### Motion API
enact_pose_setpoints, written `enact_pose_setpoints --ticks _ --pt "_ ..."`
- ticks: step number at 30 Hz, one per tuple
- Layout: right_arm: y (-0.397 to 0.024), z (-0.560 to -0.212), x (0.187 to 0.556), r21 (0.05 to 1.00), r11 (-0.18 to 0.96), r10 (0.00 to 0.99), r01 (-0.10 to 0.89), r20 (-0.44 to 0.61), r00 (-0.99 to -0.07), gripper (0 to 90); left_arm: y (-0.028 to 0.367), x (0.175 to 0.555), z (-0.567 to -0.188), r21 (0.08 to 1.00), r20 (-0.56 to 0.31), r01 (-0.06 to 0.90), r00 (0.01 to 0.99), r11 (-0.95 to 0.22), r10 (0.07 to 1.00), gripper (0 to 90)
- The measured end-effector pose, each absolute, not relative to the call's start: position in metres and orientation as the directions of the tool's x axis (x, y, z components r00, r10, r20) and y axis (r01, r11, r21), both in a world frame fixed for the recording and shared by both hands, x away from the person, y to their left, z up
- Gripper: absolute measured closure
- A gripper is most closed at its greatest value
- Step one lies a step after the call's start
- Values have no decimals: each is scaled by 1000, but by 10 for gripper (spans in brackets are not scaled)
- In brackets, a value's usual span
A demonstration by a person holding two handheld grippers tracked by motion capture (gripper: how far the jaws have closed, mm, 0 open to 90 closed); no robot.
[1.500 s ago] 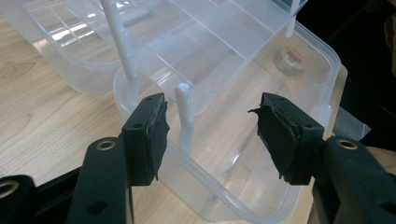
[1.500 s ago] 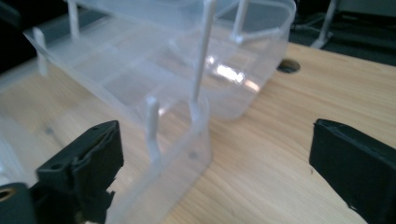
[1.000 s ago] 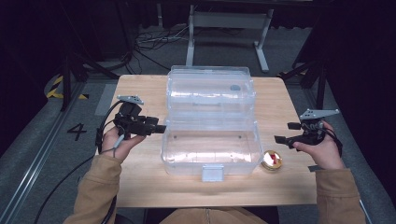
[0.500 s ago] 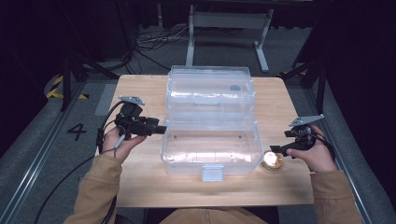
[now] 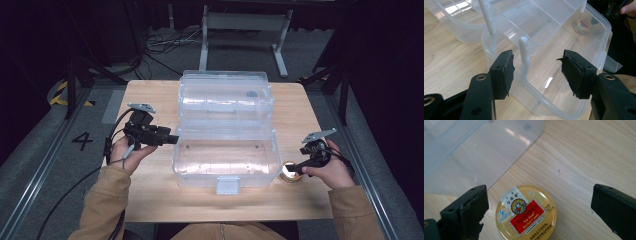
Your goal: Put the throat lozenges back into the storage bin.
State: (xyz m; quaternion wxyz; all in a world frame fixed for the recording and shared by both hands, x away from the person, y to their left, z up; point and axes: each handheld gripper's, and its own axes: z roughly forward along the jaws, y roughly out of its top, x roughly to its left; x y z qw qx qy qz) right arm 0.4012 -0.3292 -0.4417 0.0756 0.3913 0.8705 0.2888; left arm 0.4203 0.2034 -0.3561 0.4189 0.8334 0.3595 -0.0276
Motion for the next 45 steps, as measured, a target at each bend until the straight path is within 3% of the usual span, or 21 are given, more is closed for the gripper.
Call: enact_pose_setpoints --ticks 27,45 --pt "-316 -465 390 415 656 683 630 30 -730 53 204 423 -360 667 -359 632 737 -394 573 433" --pt "-311 -472 390 360 704 653 612 11 -758 189 204 424 -362 664 -361 635 735 -396 574 433"
